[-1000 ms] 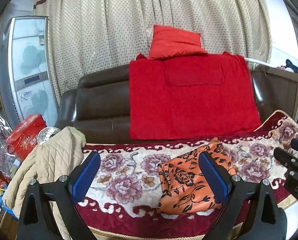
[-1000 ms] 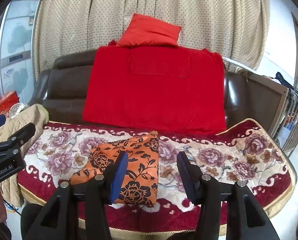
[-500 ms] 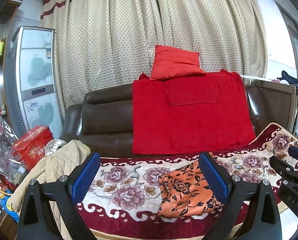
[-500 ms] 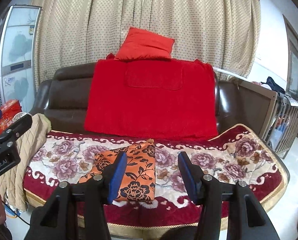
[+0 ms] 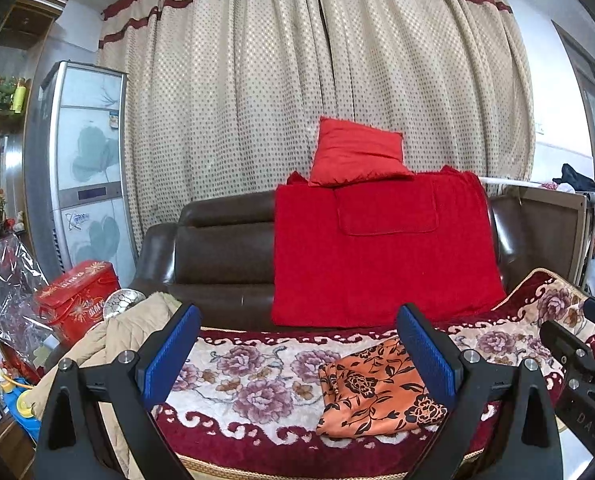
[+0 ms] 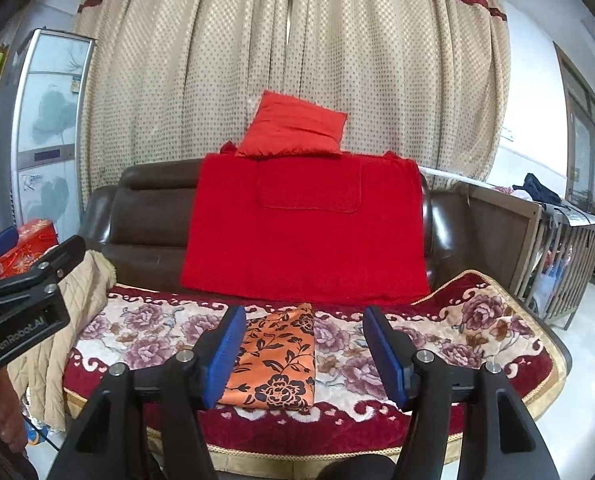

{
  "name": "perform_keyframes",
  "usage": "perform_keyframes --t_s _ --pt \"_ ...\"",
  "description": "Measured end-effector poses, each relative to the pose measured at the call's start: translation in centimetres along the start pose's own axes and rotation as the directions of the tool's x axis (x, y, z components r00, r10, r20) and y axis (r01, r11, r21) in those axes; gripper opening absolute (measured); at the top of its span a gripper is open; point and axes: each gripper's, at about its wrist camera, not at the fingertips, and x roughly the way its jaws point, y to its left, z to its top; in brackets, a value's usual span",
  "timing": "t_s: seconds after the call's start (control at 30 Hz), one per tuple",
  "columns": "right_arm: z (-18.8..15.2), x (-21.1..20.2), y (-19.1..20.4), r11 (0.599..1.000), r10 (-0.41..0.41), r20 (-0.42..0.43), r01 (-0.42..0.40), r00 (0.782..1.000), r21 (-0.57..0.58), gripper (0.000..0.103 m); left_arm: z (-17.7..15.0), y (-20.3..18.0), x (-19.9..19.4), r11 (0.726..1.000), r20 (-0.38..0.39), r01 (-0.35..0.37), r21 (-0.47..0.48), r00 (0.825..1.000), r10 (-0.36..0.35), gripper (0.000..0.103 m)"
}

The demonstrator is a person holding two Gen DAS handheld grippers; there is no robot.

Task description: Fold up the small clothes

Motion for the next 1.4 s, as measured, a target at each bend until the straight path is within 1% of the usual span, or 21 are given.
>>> perform_keyframes --t_s 0.23,0.33,0.43,0.9,1.27,1.4 --pt "0.2 -1.9 0.5 1.000 0.006 0.029 -0.006 1.000 -0.005 0.066 0.7 0.4 -1.8 1.000 0.031 -0.005 -0.005 0.999 0.005 0.099" --pt "0.3 -2.6 0.8 1.000 0.008 0.043 -0.008 0.999 -0.005 0.067 0.8 0.7 -2.3 1.000 0.039 -0.013 -0.012 0.999 0.013 0.102" --pt "0.5 -3.0 0.7 1.000 0.012 0.053 -0.011 0.999 -0.006 0.067 0.8 1.0 -2.5 1.000 0.038 -0.020 -0.012 0.999 0.021 0.102" --pt "0.6 -3.5 1.1 1.000 0.009 0.066 -0.008 0.998 -0.019 0.067 0.6 1.3 -2.8 1.000 0.032 -0.024 -0.011 0.999 0.025 0.102" --pt "0.6 -3.4 1.0 1.000 0.012 0.059 -0.011 0.998 -0.012 0.067 0.4 1.3 -2.7 0.998 0.040 -0.061 0.000 0.997 0.060 0.102" --pt "0.5 -3.4 1.4 1.000 0.014 0.055 -0.013 0.998 -0.012 0.067 0.2 1.6 -2.5 0.998 0.033 -0.057 -0.004 0.998 0.057 0.102"
